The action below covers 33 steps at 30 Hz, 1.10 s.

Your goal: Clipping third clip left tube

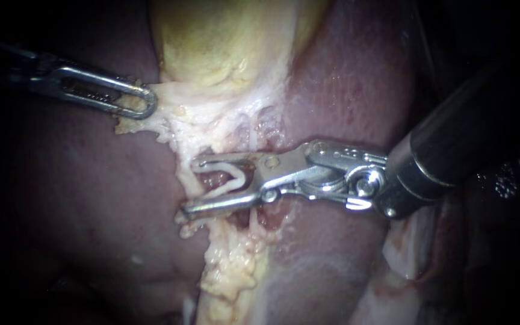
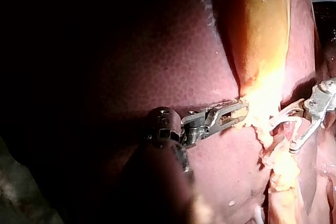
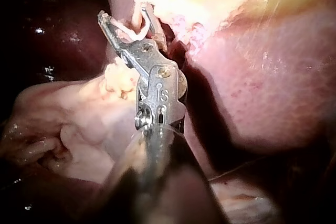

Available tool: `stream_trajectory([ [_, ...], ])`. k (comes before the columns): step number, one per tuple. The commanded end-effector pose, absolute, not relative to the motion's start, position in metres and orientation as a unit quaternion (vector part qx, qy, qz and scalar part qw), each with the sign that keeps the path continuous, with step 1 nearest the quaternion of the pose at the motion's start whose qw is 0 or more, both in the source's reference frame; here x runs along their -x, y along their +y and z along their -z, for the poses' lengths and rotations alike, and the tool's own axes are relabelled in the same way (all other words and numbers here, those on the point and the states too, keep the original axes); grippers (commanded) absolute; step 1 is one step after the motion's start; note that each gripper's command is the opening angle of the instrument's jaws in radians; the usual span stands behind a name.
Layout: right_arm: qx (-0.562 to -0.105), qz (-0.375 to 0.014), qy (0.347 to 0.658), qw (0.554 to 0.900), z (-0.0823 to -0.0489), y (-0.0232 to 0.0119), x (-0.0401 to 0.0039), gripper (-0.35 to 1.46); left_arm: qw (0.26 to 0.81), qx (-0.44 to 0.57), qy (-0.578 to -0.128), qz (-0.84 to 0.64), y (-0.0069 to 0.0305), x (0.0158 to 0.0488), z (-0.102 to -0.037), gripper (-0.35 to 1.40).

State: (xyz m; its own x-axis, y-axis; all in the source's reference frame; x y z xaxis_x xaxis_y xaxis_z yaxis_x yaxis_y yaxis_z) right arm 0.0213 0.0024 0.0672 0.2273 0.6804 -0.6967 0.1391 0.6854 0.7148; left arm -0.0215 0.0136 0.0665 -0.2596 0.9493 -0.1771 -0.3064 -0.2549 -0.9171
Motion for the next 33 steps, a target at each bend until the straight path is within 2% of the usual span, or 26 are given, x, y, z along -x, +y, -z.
stream_trajectory([
  [1,-0.347,-0.193,0.592,0.702,-0.0672,0.0024,-0.0213,0.49,0.459,0.399,-0.402,-0.684,0.0136,0.0215,-0.0665,-0.35],
  [12,-0.348,-0.190,0.594,0.700,-0.0682,0.0026,-0.0206,0.49,0.459,0.399,-0.403,-0.684,0.0136,0.0214,-0.0665,-0.35],
  [25,-0.352,-0.187,0.591,0.701,-0.0728,0.0028,-0.0195,0.49,0.459,0.399,-0.402,-0.684,0.0135,0.0214,-0.0664,-0.35],
  [33,-0.359,-0.184,0.608,0.684,-0.0733,0.0032,-0.0196,0.49,0.459,0.399,-0.402,-0.684,0.0135,0.0214,-0.0664,-0.35],
])
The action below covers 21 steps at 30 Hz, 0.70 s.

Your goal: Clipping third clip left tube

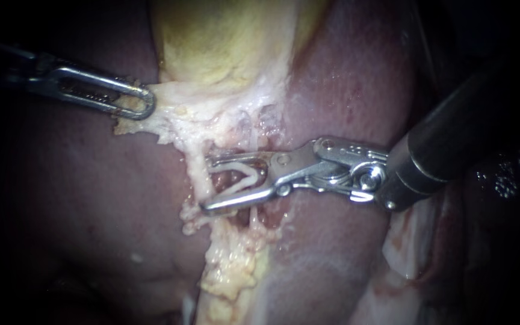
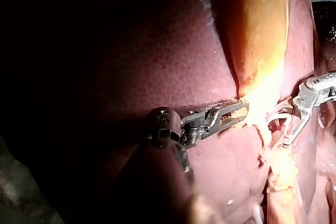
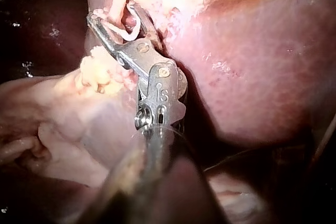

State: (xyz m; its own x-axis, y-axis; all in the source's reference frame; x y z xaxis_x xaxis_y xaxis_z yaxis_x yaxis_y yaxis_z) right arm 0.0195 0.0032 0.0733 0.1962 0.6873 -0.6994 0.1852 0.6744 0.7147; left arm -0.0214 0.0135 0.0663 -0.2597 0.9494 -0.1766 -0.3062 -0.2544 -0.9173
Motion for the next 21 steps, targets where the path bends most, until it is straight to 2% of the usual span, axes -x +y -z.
stream_trajectory([
  [1,-0.361,-0.182,0.610,0.681,-0.0733,0.0032,-0.0197,0.49,0.459,0.399,-0.402,-0.684,0.0135,0.0214,-0.0664,-0.35],
  [11,-0.363,-0.180,0.625,0.667,-0.0732,0.0033,-0.0216,0.48,0.459,0.399,-0.403,-0.684,0.0135,0.0214,-0.0664,-0.35],
  [21,-0.367,-0.194,0.637,0.650,-0.0726,0.0030,-0.0241,0.50,0.459,0.399,-0.402,-0.684,0.0135,0.0214,-0.0664,-0.35],
])
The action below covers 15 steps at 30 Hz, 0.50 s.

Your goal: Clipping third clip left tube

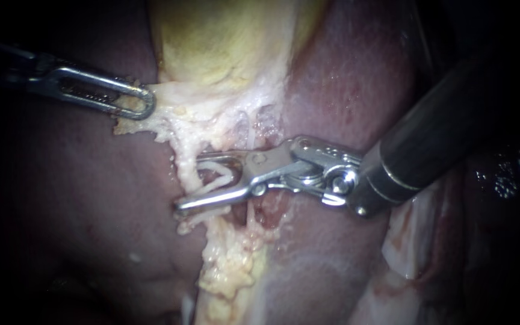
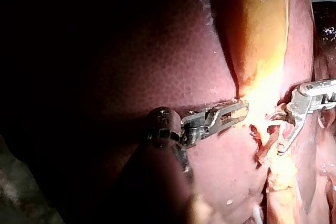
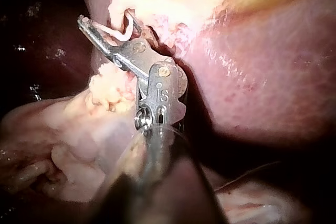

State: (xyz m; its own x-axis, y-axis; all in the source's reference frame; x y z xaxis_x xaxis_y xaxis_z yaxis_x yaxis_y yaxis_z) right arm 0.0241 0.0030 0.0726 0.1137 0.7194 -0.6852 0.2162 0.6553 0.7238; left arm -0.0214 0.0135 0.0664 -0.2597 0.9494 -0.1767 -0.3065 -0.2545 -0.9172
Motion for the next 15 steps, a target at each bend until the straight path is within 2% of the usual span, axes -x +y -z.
stream_trajectory([
  [1,-0.369,-0.196,0.639,0.646,-0.0725,0.0030,-0.0243,0.50,0.459,0.399,-0.402,-0.684,0.0135,0.0214,-0.0664,-0.35],
  [15,-0.376,-0.202,0.639,0.640,-0.0713,0.0027,-0.0255,0.50,0.459,0.399,-0.402,-0.684,0.0135,0.0215,-0.0664,-0.35],
])
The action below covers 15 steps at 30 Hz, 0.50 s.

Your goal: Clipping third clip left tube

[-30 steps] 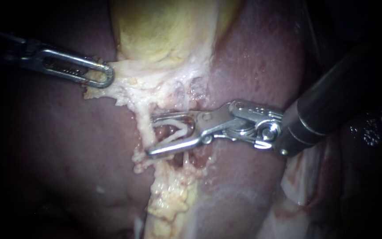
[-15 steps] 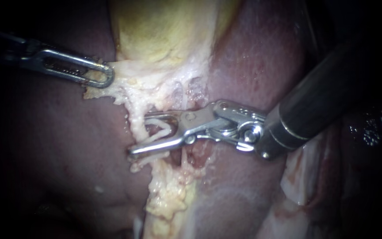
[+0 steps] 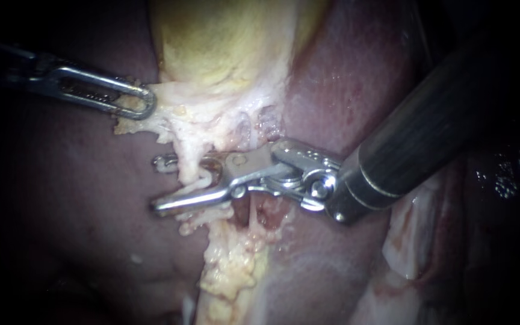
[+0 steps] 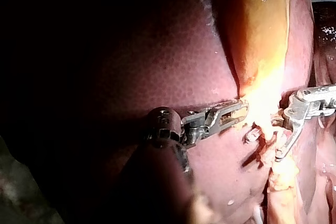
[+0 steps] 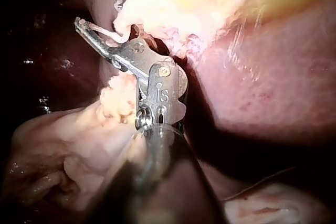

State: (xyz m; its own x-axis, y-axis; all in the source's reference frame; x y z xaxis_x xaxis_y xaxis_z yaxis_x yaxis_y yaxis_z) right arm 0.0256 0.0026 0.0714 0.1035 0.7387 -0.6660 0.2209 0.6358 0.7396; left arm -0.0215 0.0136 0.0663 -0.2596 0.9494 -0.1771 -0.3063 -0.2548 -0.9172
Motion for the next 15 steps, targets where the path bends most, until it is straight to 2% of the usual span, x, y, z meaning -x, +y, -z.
stream_trajectory([
  [1,-0.376,-0.202,0.639,0.639,-0.0712,0.0027,-0.0255,0.50,0.459,0.399,-0.402,-0.684,0.0135,0.0215,-0.0664,-0.35],
  [6,-0.380,-0.203,0.639,0.637,-0.0698,0.0032,-0.0248,0.50,0.459,0.399,-0.403,-0.684,0.0135,0.0214,-0.0664,-0.35],
  [15,-0.392,-0.206,0.639,0.628,-0.0643,0.0042,-0.0237,0.48,0.459,0.399,-0.403,-0.684,0.0135,0.0214,-0.0663,-0.35],
])
